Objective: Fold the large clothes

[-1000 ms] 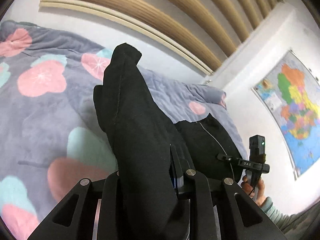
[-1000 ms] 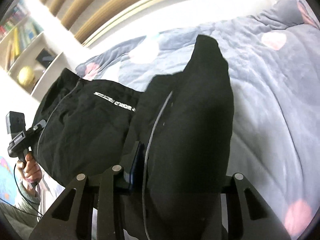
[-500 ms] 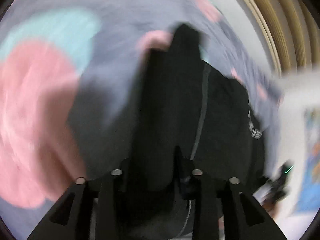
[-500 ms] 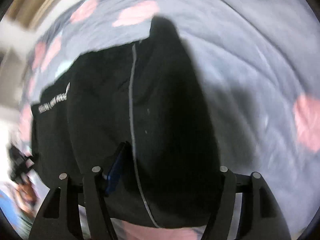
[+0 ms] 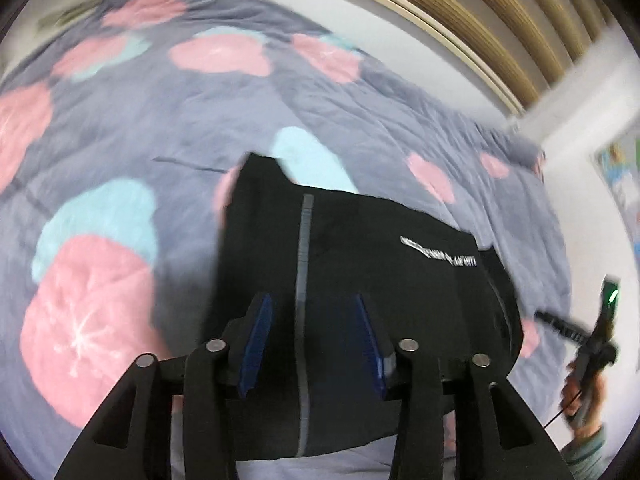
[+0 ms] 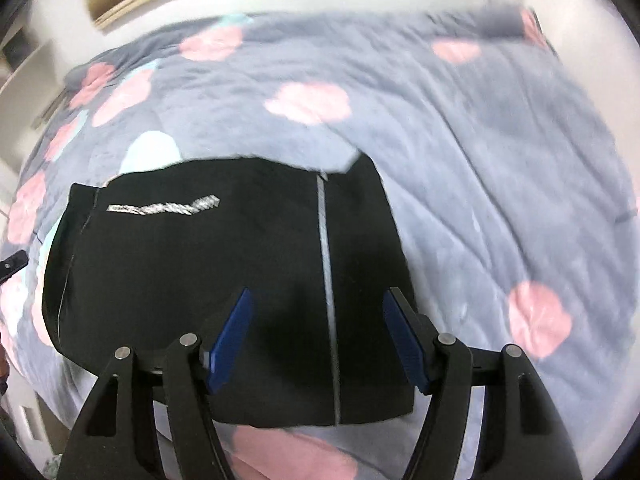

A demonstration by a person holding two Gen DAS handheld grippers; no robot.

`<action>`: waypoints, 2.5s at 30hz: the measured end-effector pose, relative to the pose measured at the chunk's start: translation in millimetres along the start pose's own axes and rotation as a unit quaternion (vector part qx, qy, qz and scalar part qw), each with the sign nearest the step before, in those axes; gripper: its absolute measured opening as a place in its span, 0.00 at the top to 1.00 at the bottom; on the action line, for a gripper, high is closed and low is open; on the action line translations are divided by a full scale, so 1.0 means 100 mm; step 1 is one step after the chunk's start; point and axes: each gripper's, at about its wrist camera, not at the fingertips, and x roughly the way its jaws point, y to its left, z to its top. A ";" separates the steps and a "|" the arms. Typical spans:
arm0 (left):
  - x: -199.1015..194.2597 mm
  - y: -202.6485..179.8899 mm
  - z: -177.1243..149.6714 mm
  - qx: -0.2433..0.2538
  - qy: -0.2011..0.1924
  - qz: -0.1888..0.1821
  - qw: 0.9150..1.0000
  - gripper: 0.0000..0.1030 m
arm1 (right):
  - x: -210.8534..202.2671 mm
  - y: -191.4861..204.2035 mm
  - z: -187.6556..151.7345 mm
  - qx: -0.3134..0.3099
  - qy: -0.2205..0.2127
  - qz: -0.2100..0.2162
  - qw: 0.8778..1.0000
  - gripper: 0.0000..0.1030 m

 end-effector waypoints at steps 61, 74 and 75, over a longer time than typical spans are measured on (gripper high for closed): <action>-1.51 -2.64 -0.53 0.126 -0.111 0.153 0.974 0.29 | -1.94 0.48 -0.17 -0.013 -0.096 -0.019 0.995 0.22; -1.38 -2.61 -0.47 0.129 -0.087 0.146 0.977 0.29 | -1.85 0.52 -0.15 -0.011 -0.078 -0.028 0.997 0.22; -1.38 -2.59 -0.46 0.128 -0.085 0.145 0.977 0.29 | -1.85 0.54 -0.14 -0.011 -0.079 -0.029 0.996 0.22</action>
